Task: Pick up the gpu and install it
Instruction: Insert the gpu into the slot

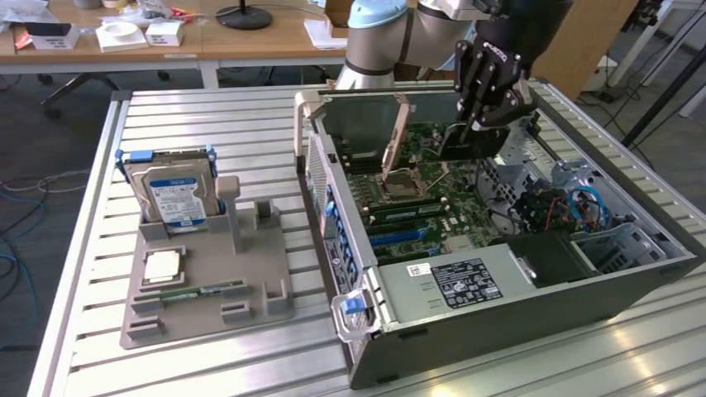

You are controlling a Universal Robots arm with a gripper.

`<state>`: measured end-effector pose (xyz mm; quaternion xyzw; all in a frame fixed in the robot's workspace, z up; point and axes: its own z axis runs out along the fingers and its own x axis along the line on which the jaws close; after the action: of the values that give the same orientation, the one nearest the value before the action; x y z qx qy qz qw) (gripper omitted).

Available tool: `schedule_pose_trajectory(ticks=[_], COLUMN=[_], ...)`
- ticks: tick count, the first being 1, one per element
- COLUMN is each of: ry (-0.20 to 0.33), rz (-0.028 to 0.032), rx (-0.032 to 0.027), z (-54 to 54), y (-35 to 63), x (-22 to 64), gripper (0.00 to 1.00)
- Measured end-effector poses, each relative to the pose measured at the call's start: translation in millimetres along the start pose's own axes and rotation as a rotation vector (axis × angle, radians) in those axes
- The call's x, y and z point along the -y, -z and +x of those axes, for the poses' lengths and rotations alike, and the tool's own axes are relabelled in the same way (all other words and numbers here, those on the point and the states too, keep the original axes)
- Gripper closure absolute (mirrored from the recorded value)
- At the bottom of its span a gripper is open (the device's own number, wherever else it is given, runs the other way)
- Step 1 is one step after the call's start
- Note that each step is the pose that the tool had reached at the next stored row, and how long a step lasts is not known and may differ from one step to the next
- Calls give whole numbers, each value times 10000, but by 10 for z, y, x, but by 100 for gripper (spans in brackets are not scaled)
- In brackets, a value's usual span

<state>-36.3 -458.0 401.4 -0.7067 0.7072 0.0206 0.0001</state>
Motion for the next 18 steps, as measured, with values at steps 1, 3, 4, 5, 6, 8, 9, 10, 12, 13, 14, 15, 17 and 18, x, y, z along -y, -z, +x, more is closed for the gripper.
schedule_pose_trajectory(ticks=[1, 3, 4, 5, 6, 8, 9, 10, 12, 13, 14, 15, 17, 18], ry=[1, 0, 1, 0, 0, 0, -1, 1, 1, 0, 0, -1, 0, 0], rz=[0, 0, 1, 2, 4, 13, 17, 20, 22, 23, 23, 23, 24, 25], rx=[2, -2, -1, 0, 1, 8, 7, 7, 9, 10, 9, 9, 11, 11], z=[1, 1, 2, 2, 2, 3, 4, 4, 5, 6, 6, 7, 8, 8], y=[-10, -32, -46, -60, -74, -103, -120, -136, -171, -189, -207, -225, -263, -281], x=[-1, 0, 0, -1, -2, -4, -5, -6, -7, -10, -12, -14, -19, -21], gripper=[74, 74, 74, 74, 74, 74, 74, 74, 74, 74, 74, 74, 74, 74])
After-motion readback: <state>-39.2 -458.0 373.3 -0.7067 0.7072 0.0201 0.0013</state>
